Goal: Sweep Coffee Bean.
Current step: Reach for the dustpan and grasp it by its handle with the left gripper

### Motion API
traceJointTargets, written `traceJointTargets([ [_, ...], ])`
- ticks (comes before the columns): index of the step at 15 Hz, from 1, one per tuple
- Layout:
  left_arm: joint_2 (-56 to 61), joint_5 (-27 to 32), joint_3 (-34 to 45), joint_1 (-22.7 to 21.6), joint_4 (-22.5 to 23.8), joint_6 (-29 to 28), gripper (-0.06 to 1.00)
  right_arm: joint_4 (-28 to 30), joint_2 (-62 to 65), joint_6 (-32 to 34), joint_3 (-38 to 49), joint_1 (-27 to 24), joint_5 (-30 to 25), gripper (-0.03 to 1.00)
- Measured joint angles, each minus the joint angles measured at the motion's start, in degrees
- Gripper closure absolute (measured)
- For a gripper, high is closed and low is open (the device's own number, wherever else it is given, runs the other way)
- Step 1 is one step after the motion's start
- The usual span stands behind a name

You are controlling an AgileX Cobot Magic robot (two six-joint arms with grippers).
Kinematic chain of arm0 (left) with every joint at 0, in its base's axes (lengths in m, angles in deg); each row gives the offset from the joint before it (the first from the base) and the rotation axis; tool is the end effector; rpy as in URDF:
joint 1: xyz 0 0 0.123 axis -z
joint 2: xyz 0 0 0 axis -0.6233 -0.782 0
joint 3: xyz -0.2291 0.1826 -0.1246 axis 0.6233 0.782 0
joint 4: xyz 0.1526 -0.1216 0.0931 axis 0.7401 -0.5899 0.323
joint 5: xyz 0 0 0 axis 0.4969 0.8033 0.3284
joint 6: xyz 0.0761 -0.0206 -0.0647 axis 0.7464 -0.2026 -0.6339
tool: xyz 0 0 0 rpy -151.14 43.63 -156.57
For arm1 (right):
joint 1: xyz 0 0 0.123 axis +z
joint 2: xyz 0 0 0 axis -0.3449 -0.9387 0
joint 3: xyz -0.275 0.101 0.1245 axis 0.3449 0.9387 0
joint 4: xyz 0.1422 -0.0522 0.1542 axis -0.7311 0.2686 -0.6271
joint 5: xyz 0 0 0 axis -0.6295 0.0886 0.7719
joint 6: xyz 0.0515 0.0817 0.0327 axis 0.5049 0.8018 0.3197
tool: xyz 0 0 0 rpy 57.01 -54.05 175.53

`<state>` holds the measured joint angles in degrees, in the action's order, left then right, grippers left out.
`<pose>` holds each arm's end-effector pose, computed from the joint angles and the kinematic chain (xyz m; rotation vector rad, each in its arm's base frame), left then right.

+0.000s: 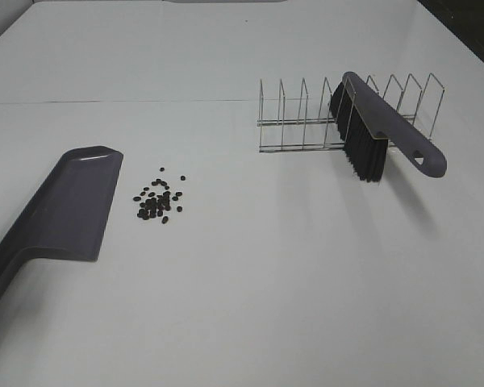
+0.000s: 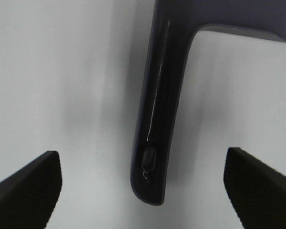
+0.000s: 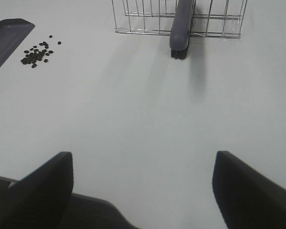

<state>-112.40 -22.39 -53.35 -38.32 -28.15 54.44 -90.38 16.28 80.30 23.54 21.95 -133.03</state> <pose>0.1947 -0.0097 0.2219 -0.0749 2.9609 -0.1383 -0.0610 0.0109 0.2406 -0.1442 2.1218 0.1323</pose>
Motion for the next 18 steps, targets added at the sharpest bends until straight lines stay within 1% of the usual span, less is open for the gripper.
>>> traceJointTargets([
  [5,-11.34,0.69,-7.05,0.34,-0.06,0.8,0.1,0.0,0.0,0.0,0.0,0.0,0.0,0.22],
  [6,-13.46,1.49,-8.65,1.43,0.63,0.97,0.1,0.0,0.0,0.0,0.0,0.0,0.0,0.22],
  [7,-16.84,1.83,-11.34,4.35,1.38,0.57,0.1,0.0,0.0,0.0,0.0,0.0,0.0,0.22],
  [11,-21.83,0.69,-12.72,6.93,1.32,-3.32,0.1,0.0,0.0,0.0,0.0,0.0,0.0,0.22],
  [16,-26.18,-1.38,-12.83,6.93,1.38,-4.18,0.1,0.0,0.0,0.0,0.0,0.0,0.0,0.22],
  [17,-26.41,-1.89,-12.95,6.93,1.38,-4.47,0.11,0.0,0.0,0.0,0.0,0.0,0.0,0.22],
  [18,-26.64,-2.98,-13.06,6.93,1.6,-4.81,0.17,0.0,0.0,0.0,0.0,0.0,0.0,0.22],
])
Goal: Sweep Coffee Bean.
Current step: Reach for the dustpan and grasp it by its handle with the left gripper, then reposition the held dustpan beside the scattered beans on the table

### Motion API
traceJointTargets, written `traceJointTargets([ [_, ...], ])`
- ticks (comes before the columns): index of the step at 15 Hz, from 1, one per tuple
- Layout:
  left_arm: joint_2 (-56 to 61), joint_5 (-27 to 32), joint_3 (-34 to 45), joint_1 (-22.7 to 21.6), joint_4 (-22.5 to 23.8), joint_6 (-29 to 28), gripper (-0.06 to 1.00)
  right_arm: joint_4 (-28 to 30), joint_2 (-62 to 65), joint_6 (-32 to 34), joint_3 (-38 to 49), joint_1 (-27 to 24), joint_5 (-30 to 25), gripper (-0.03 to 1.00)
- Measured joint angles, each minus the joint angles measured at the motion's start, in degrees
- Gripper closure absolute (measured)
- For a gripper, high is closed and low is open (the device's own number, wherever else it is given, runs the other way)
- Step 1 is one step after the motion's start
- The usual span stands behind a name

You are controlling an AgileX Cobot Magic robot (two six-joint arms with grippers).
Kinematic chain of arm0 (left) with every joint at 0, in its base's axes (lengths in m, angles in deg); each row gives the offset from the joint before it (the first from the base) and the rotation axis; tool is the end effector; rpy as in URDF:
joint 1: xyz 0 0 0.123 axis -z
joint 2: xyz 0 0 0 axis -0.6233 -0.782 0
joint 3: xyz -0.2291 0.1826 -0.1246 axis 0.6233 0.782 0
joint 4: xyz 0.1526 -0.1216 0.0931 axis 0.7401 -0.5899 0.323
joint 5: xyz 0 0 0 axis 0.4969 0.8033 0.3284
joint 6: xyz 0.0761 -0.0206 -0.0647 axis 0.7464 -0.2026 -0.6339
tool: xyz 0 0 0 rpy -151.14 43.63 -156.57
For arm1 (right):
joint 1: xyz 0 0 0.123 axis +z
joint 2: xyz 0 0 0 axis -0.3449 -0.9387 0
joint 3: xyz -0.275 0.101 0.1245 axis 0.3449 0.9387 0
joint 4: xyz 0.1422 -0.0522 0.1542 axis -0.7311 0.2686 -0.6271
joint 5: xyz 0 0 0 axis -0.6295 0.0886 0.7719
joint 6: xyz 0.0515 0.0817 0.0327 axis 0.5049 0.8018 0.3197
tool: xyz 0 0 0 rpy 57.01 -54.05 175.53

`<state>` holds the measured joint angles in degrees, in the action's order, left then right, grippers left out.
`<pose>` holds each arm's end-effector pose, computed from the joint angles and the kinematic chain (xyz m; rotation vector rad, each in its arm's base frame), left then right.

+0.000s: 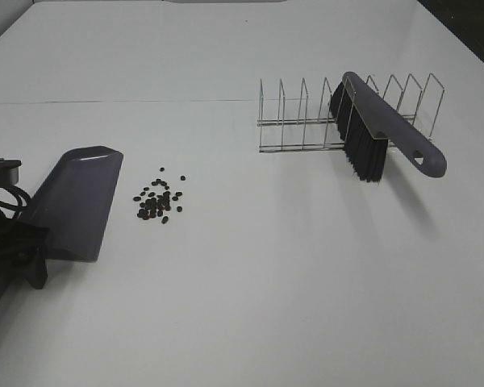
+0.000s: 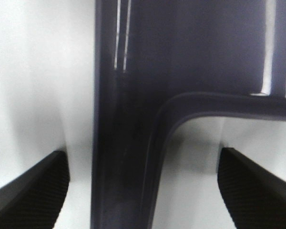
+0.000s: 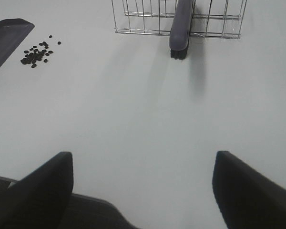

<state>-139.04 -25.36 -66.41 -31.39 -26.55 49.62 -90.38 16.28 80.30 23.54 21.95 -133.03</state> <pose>0.2828 -0.0422 0.1489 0.0059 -3.1246 0.0996 -0.0610 0.0109 0.2406 -0.1442 2.1218 0.1323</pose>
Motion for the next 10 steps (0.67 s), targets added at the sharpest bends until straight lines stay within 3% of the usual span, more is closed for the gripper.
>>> traceJointTargets([
  [3,-0.4,-0.17,-0.23,0.0,0.92,-0.46,0.3,0.0,0.0,0.0,0.0,0.0,0.0,0.22],
  [6,-0.46,-0.57,-0.23,0.0,0.86,-0.63,0.59,0.0,0.0,0.0,0.0,0.0,0.0,0.22],
  [10,-0.46,-0.63,-0.23,0.0,0.63,-0.8,0.61,0.0,0.0,0.0,0.0,0.0,0.0,0.22],
])
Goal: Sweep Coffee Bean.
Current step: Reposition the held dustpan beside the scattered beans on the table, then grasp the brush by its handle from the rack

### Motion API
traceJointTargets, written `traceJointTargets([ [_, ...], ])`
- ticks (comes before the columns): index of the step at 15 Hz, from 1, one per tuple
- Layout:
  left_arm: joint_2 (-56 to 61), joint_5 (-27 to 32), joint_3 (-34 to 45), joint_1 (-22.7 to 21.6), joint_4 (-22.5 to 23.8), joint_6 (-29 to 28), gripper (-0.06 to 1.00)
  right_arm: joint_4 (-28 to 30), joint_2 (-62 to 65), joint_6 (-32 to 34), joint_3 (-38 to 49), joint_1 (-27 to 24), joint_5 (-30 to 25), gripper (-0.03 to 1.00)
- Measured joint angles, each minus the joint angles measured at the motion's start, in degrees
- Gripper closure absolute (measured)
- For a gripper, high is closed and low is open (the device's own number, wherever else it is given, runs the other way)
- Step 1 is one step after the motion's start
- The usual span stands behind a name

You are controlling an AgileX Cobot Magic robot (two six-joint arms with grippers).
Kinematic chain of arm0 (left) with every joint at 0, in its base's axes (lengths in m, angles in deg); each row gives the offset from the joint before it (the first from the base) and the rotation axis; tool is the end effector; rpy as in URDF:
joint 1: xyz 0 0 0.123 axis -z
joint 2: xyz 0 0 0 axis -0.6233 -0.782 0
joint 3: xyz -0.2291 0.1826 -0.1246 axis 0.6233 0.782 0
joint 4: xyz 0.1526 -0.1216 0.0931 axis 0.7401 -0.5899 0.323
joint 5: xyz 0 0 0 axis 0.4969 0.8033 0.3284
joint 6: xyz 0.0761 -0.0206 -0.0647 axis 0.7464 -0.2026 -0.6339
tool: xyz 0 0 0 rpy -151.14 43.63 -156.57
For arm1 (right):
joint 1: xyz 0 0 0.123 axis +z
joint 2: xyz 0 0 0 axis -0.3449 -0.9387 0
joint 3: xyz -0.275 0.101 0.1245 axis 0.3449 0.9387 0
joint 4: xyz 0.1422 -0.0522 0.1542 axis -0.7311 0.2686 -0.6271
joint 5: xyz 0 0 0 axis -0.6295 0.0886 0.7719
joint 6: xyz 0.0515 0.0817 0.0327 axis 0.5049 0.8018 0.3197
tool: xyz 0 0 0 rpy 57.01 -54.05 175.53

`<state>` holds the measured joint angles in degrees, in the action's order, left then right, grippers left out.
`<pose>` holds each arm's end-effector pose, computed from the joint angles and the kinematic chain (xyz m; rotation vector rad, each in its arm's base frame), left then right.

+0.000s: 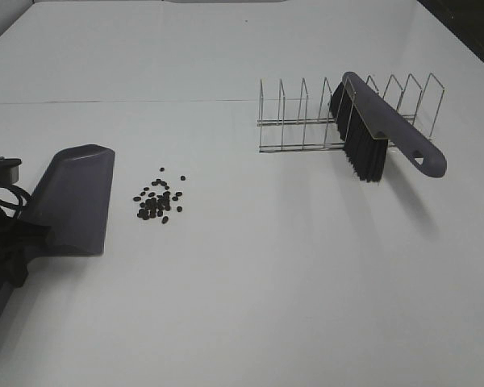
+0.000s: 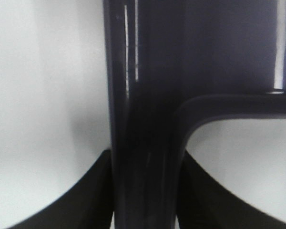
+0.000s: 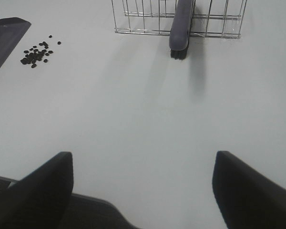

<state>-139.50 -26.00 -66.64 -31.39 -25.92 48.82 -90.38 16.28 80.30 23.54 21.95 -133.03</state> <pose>0.2852 -0.0418 0.1472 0.0146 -3.1322 0.0896 -0.0610 0.0109 0.2406 -0.1442 2.1218 0.1323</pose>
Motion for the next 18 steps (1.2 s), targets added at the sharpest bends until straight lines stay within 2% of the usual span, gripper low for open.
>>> traceJointTargets([
  [2,0.23,0.29,0.0,0.06,0.97,0.0,0.61,-0.17,0.0,0.0,0.0,0.0,0.0,0.22],
  [6,4.7,3.78,0.17,0.06,7.1,0.11,0.61,-1.49,-0.06,0.0,-0.06,0.0,0.17,0.22],
  [9,11.29,5.33,0.17,0.06,11.4,-1.95,0.61,-1.49,-5.1,0.4,-3.38,-0.06,0.63,0.22],
  [14,13.46,9.28,0.17,0.06,12.03,-2.64,0.61,-1.6,-24.98,2.75,-11.92,-0.06,2.64,0.22],
  [18,13.46,9.74,0.17,0.06,11.0,-2.64,0.61,-1.83,-40.85,5.9,-18.85,-0.06,2.64,0.22],
])
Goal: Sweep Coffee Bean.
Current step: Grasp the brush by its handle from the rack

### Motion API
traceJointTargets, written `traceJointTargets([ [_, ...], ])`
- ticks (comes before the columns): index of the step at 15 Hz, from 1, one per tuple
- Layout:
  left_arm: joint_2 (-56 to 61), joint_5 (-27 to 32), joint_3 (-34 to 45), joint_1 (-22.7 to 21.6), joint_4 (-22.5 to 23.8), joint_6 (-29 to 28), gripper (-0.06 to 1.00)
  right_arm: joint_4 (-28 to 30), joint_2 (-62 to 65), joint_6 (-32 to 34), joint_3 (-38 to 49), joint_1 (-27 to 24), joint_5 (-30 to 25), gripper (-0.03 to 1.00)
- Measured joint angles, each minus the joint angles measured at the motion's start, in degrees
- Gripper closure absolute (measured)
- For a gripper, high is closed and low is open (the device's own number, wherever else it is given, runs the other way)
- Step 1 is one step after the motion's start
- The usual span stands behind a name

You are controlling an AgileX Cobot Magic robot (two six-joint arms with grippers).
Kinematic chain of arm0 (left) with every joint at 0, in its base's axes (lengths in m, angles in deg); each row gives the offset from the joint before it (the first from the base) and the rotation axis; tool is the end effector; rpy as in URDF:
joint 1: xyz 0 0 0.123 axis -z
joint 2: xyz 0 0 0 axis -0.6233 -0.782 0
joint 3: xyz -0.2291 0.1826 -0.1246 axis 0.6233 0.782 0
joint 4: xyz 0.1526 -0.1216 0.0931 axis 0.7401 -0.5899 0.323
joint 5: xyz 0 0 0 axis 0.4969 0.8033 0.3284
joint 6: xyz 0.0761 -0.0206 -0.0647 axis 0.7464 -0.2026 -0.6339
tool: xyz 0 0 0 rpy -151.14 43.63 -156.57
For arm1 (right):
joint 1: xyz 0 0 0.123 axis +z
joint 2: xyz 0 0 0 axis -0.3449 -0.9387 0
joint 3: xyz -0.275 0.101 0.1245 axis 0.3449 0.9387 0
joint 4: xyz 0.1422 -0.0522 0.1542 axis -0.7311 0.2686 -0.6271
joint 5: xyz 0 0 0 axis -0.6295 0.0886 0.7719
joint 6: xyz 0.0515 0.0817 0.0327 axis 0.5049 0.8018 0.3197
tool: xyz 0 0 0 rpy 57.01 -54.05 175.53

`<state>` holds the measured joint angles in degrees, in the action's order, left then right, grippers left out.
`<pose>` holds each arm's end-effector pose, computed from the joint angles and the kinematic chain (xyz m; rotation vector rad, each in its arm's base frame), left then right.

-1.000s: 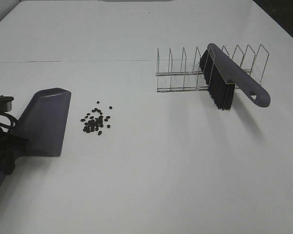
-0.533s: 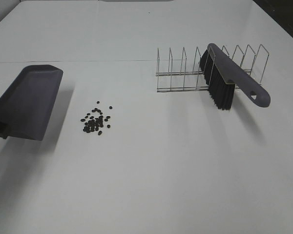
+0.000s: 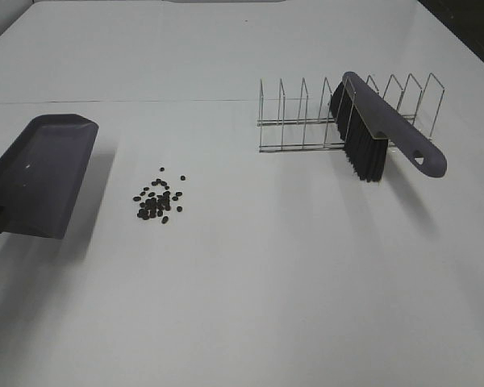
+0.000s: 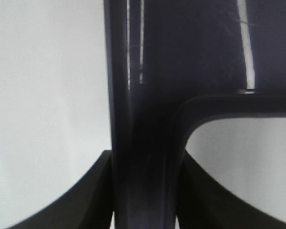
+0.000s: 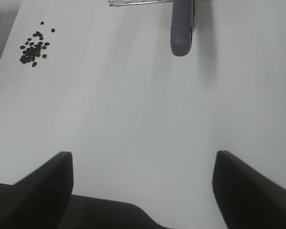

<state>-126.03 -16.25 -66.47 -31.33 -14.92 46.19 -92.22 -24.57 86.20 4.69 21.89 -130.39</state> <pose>0.2557 -0.0254 0.2106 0.1360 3.0706 0.0957 0.0555 0.0170 0.3399 0.0082 2.4651 0.2385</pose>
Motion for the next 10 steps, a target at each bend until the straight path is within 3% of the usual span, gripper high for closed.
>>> traceJointTargets([
  [4,0.0,0.0,0.0,0.0,-1.6,0.0,0.61,-0.29,-11.12,0.92,-6.59,0.0,-0.46,0.22],
  [10,0.0,0.11,0.0,0.0,-1.03,0.0,0.61,-0.11,-33.29,1.26,-25.67,0.0,-6.99,0.22],
])
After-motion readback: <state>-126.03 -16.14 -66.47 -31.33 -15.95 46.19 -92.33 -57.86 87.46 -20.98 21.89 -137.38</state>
